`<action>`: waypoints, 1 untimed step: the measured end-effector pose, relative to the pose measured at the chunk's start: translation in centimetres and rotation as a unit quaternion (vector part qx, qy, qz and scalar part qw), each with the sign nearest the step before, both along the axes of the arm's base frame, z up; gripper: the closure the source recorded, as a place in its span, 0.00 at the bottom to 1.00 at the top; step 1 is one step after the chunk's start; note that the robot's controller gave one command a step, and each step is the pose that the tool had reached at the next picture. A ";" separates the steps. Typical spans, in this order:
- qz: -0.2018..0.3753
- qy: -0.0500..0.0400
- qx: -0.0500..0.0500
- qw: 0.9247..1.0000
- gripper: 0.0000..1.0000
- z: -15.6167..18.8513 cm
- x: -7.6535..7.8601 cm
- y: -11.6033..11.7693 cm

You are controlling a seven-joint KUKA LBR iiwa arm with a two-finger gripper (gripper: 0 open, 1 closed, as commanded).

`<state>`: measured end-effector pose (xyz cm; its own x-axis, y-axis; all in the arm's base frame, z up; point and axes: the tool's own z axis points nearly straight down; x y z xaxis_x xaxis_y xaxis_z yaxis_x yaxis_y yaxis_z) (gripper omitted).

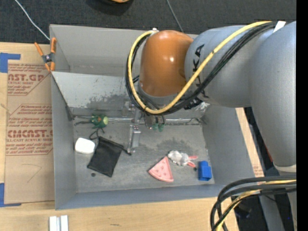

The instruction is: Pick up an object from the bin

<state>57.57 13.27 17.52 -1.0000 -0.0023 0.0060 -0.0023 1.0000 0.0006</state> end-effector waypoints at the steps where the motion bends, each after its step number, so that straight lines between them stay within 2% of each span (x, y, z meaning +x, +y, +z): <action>1: -0.001 -0.004 0.001 1.000 0.00 0.5 0.2 -0.1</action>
Offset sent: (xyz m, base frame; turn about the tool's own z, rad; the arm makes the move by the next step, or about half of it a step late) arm -0.0750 0.0373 -0.0987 -0.1519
